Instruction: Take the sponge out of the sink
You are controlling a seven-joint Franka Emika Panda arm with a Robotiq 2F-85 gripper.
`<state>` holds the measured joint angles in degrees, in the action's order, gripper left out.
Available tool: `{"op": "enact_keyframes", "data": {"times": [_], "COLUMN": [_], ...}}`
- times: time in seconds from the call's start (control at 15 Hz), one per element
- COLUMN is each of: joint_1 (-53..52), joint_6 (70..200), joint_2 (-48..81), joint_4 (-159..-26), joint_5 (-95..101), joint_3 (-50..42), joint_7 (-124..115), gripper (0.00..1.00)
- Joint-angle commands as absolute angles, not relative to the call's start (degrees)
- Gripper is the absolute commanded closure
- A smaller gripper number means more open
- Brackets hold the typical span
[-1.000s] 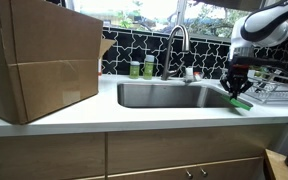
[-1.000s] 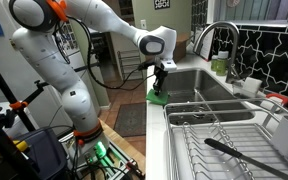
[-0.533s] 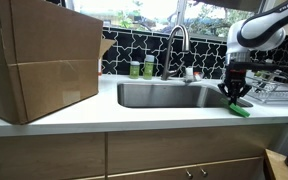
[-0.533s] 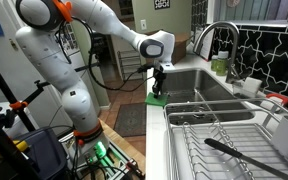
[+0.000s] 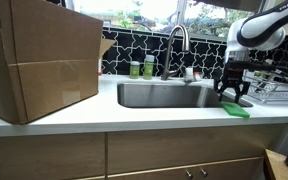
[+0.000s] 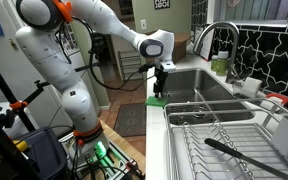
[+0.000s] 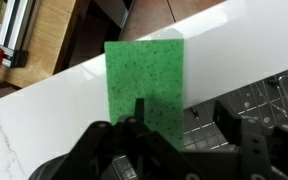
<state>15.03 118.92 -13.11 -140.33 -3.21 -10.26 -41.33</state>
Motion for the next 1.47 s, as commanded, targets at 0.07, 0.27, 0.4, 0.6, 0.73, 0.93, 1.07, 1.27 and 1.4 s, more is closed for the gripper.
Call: {"op": "enact_keyframes", "data": {"times": [0.07, 0.27, 0.4, 0.6, 0.73, 0.93, 1.07, 1.27, 1.4], "joint_1": [15.3, 15.3, 15.3, 15.1, 15.5, 15.7, 16.1, 16.8, 17.0], "joint_6": [120.1, 120.1, 120.1, 119.1, 117.6, 115.9, 114.9, 113.8, 114.2], "joint_2": [-13.5, -13.4, -13.3, -15.9, -18.2, -18.9, -19.5, -18.9, -17.9], "joint_4": [-140.2, -140.1, -140.1, -141.0, -141.7, -141.7, -142.0, -142.4, -143.1], "joint_5": [-3.5, -3.5, -3.5, -3.7, -2.8, -3.3, -2.5, -0.7, -1.0], "joint_3": [-10.0, -10.0, -10.0, -10.1, -10.2, -10.4, -10.2, -10.1, -10.5], "joint_7": [-40.8, -40.8, -40.8, -38.9, -37.3, -35.2, -34.4, -33.5, -32.1], "gripper": [0.15, 0.0, 0.0, 0.0, 0.0, 0.25, 0.35, 0.58, 0.73]}}
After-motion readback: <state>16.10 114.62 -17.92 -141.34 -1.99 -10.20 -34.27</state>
